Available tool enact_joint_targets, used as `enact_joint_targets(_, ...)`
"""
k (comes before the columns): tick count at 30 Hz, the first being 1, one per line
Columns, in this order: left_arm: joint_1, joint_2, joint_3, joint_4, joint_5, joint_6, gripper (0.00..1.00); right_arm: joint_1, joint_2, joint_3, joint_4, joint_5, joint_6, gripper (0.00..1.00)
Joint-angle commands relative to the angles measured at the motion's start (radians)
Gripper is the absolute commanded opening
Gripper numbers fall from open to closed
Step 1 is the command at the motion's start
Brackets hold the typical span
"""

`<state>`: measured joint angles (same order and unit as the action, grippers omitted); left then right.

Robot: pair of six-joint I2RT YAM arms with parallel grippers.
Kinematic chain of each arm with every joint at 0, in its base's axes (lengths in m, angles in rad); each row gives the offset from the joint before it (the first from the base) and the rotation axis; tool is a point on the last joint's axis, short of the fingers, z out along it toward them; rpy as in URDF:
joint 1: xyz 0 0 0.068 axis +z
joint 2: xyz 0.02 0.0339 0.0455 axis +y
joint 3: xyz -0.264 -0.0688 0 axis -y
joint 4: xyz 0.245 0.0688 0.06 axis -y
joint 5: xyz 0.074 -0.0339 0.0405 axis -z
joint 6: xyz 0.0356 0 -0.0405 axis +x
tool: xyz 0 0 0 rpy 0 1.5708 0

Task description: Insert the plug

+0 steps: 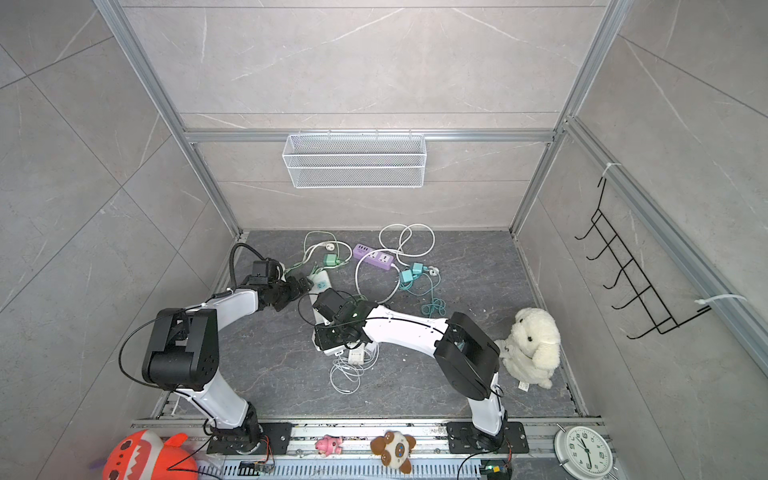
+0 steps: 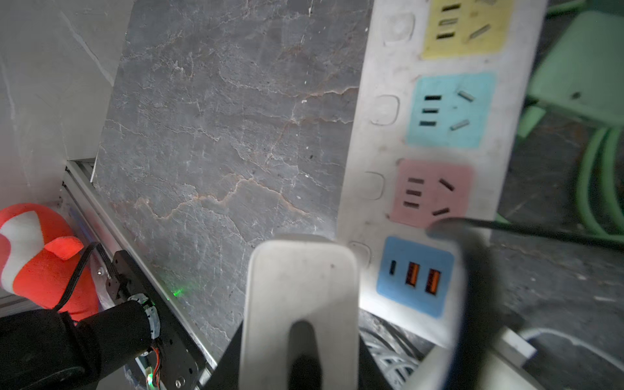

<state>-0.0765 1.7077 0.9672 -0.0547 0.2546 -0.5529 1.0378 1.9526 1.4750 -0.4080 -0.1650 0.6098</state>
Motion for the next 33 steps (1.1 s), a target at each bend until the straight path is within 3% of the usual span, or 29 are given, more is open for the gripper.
enact_joint_targets(1, 0.014, 0.025, 0.048, 0.023, 0.031, 0.038, 1.00, 0.019, 0.044, 0.059, 0.006, 0.027, -0.005, 0.13)
enact_joint_targets(11, 0.038, 0.025, 0.065, 0.010, 0.060, 0.066, 1.00, 0.033, 0.121, 0.140, -0.141, 0.149, 0.007, 0.12)
enact_joint_targets(19, 0.038, 0.041, 0.081, 0.003, 0.079, 0.086, 1.00, 0.015, 0.085, 0.082, -0.214, 0.239, 0.028, 0.13)
enact_joint_targets(33, 0.022, 0.078, 0.101, -0.007, 0.157, 0.136, 1.00, -0.200, -0.029, -0.078, -0.270, 0.249, -0.042, 0.13)
